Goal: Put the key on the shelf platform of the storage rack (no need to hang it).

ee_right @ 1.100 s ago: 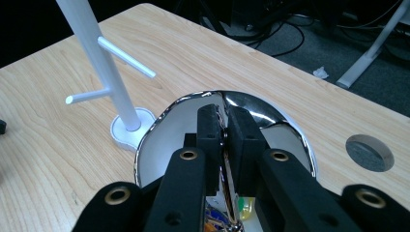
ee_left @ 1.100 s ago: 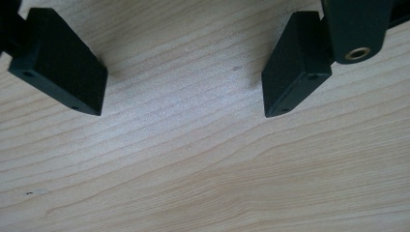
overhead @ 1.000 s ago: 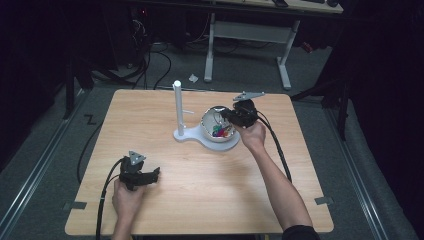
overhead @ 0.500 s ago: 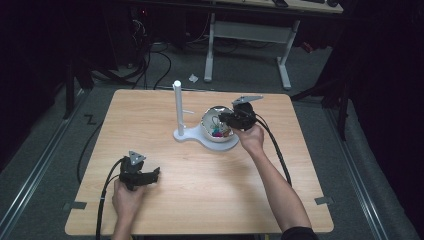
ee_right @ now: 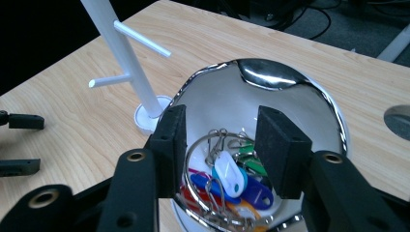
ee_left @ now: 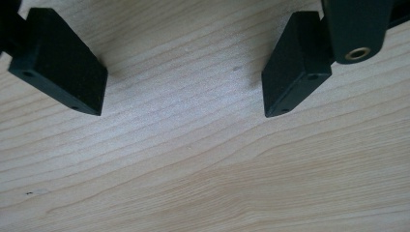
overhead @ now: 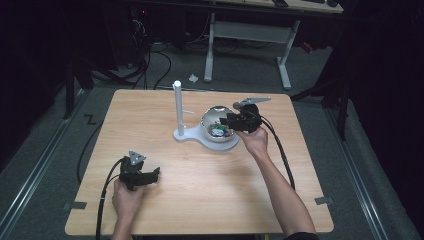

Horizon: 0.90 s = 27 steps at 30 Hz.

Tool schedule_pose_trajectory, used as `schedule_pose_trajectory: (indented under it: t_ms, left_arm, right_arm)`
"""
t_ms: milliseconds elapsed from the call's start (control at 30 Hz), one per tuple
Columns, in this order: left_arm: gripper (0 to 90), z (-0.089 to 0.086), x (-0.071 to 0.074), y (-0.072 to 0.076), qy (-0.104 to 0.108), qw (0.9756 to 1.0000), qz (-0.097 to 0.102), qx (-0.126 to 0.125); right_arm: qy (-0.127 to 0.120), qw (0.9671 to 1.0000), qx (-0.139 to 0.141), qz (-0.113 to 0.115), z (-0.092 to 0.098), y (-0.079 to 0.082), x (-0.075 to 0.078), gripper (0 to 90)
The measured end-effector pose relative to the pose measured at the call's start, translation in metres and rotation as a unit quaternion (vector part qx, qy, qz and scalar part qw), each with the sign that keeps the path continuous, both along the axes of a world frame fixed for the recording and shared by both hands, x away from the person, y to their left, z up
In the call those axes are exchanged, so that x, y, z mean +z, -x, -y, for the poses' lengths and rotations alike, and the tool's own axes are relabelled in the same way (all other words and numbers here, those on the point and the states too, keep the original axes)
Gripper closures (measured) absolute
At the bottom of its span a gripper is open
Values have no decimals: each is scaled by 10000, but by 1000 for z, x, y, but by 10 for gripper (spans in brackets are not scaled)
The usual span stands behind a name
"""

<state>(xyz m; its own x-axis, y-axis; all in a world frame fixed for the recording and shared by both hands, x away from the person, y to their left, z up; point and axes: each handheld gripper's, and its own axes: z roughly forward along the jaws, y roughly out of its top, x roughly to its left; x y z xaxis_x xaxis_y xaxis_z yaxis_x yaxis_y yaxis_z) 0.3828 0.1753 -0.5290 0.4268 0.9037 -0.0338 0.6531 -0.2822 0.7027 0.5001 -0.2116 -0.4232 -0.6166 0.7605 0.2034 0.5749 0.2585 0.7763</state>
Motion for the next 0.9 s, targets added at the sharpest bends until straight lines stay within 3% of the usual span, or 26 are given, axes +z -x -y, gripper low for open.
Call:
schedule_pose_trajectory:
  t_ms: [367, 900]
  left_arm:
    - [169, 0, 0, 0, 2, 10000, -2, -4]
    - [169, 0, 0, 0, -3, 10000, -5, -9]
  right_arm:
    - [-76, 9999, -135, 50, 18, 14, 9, 508]
    - [-62, 9987, -308, 409, 35, 36, 30, 486]
